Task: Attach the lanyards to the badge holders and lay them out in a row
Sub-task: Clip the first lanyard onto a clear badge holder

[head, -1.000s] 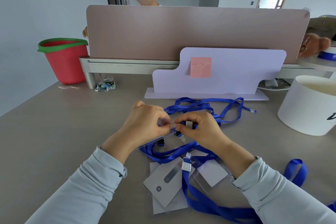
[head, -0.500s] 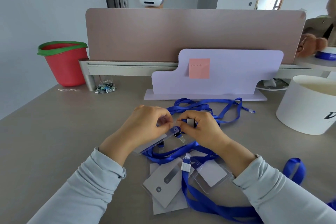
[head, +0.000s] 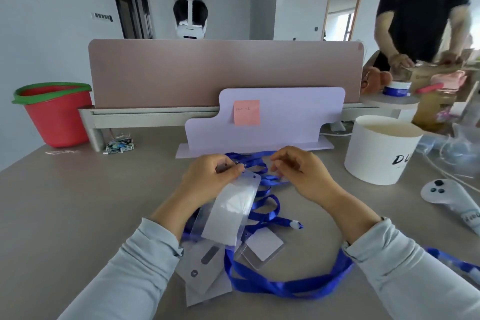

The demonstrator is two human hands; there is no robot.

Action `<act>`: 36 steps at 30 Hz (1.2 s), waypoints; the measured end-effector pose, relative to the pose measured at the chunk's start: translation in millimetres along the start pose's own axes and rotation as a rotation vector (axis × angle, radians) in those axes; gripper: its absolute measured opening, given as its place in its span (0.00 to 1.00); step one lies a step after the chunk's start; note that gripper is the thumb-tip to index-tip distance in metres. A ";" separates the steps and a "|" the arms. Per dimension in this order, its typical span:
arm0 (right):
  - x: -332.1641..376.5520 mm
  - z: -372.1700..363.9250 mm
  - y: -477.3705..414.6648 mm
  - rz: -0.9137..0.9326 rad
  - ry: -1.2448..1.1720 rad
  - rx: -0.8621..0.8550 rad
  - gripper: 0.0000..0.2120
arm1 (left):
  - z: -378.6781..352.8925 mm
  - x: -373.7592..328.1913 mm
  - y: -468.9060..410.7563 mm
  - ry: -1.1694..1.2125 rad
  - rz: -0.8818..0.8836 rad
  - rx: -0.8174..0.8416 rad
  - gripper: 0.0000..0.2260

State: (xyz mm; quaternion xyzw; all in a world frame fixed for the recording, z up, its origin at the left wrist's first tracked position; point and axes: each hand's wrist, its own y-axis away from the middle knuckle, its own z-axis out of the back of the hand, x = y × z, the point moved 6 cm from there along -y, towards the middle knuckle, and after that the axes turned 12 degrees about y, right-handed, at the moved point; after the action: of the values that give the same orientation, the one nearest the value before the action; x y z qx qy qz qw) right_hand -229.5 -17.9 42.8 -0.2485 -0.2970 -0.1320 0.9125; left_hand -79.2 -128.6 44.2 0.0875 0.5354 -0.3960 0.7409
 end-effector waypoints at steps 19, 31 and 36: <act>-122.5 128.4 171.3 -0.600 0.463 0.041 0.22 | -160.0 -65.1 11.9 0.063 -0.158 0.034 0.12; -149.2 123.0 231.0 -0.762 0.676 0.239 0.32 | -177.8 -78.2 23.9 0.089 -0.234 0.014 0.09; -146.1 112.4 214.4 -0.675 0.626 0.152 0.17 | -175.4 -78.9 20.7 0.060 -0.245 0.003 0.08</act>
State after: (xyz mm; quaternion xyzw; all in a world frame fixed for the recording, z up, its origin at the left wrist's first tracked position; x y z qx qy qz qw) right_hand -315.0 235.9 -47.8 -0.0183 -0.0803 -0.4682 0.8798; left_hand -201.0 21.3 34.0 0.0346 0.5634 -0.4815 0.6705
